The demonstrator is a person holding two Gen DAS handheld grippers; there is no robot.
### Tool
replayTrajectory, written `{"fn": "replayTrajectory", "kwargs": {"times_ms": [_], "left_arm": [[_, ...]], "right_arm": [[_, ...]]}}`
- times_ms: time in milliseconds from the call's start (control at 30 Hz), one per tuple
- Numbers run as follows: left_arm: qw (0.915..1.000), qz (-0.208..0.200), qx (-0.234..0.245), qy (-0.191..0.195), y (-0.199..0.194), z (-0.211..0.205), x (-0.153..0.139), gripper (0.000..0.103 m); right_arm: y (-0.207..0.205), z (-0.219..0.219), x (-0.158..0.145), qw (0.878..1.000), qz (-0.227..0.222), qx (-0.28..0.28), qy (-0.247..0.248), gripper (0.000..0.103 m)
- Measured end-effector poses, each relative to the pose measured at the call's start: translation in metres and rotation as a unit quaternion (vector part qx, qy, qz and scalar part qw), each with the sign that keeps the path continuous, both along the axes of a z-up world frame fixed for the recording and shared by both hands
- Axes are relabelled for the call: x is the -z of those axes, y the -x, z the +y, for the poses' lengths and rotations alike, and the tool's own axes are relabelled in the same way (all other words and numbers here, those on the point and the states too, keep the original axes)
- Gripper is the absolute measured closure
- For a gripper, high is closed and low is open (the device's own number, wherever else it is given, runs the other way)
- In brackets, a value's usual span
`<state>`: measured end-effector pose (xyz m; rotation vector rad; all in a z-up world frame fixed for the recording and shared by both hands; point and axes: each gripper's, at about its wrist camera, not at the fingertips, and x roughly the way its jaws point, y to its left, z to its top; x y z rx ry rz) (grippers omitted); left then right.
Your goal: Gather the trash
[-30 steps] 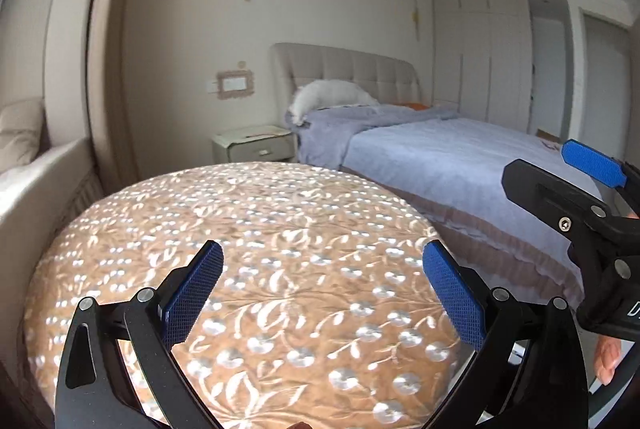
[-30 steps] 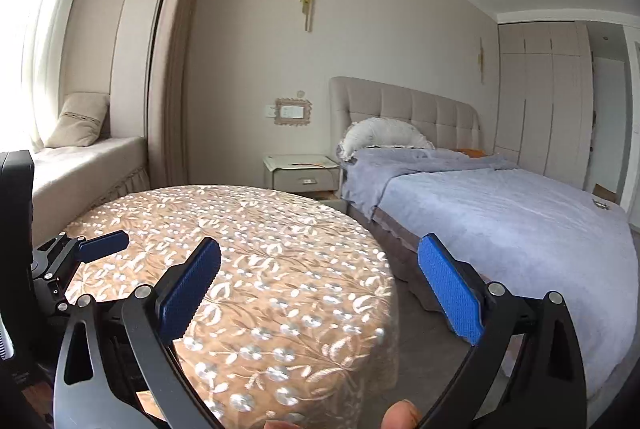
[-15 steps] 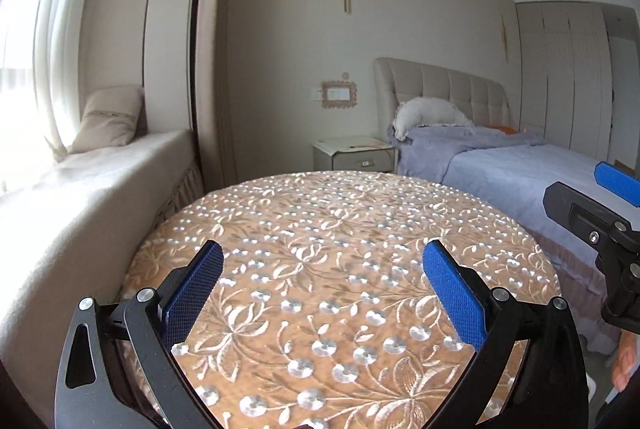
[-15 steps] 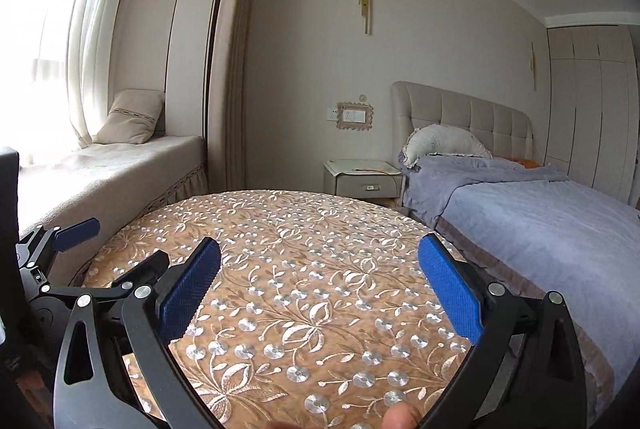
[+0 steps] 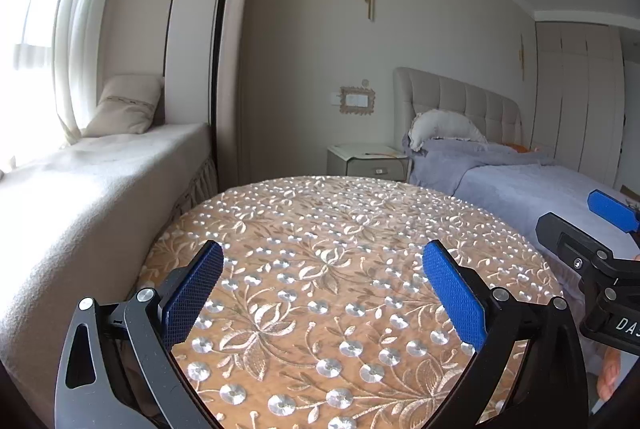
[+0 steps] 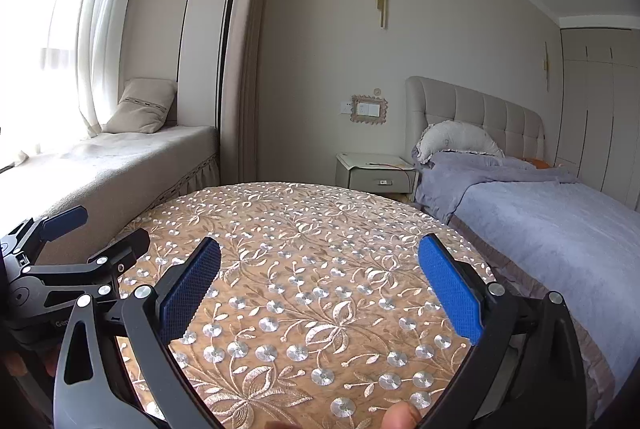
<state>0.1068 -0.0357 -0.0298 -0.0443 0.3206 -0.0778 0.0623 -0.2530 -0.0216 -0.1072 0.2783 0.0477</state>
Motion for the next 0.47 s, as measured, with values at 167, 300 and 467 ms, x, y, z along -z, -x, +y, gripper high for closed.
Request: {"fn": "replayTrajectory", "kwargs": {"times_ms": [167,300,467], "left_arm": [[1.0,0.0,0.003,-0.007,-0.0006,-0.0032,0.0003,0.005],[0.9999,0.006,0.011,-0.009,-0.0021,-0.0057,0.0002,0.005],[0.9998,0.004,0.01,-0.015,-0.0013,-0.0086,0.0002,0.005]], "right_arm": [[-0.0001,0.0,0.0003,1.0,0.002,0.0,0.001,0.005],[-0.0022,-0.0016,0.0013,1.0,0.005,0.001,0.0,0.005],[-0.0039,-0.0061,0.0021,1.0,0.009,0.005,-0.007,0.005]]}}
